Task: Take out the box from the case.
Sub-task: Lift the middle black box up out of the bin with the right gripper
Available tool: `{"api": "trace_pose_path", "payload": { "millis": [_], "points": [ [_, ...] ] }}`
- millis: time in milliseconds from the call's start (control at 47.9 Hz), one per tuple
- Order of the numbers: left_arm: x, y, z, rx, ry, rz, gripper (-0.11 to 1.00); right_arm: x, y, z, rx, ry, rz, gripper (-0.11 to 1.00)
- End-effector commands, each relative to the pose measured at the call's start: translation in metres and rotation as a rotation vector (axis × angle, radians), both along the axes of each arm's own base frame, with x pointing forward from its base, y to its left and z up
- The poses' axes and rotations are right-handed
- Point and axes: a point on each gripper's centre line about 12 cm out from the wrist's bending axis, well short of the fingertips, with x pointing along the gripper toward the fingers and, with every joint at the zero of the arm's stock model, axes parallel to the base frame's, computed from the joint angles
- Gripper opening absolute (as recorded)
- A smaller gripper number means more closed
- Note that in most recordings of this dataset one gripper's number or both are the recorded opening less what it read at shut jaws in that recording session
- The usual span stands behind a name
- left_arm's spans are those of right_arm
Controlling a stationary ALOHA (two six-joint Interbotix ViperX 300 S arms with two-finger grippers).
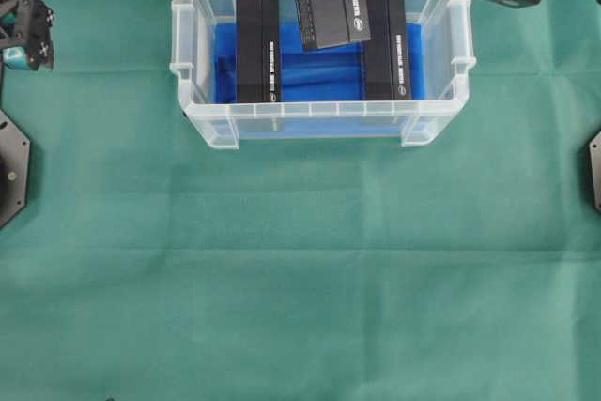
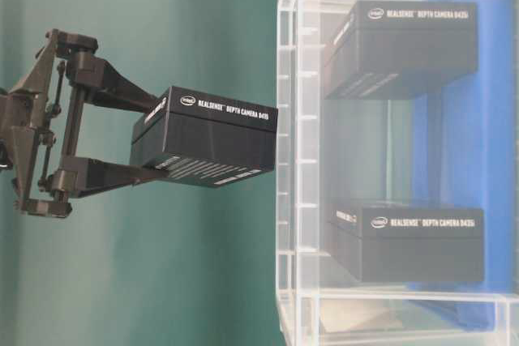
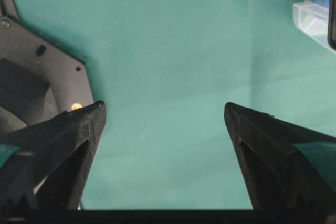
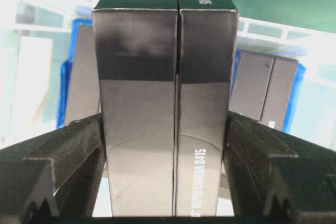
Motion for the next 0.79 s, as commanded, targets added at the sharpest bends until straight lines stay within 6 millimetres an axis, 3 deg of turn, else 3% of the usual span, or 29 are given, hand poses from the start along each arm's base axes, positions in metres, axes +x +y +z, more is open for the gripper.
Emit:
{"api": "trace_pose_path", "payload": {
  "millis": [0,772],
  "points": [
    [0.0,0.0,0.004,0.008,-0.01,0.002,0.99,-0.013,0.007,0.034,-0.024,-0.078,0.009,0.68],
    [-0.01,-0.005,0.003,-0.01,0.006,0.031,0.99,-0.009,0.069,0.033,0.021,-0.047,0.039,0.68]
  ]
}}
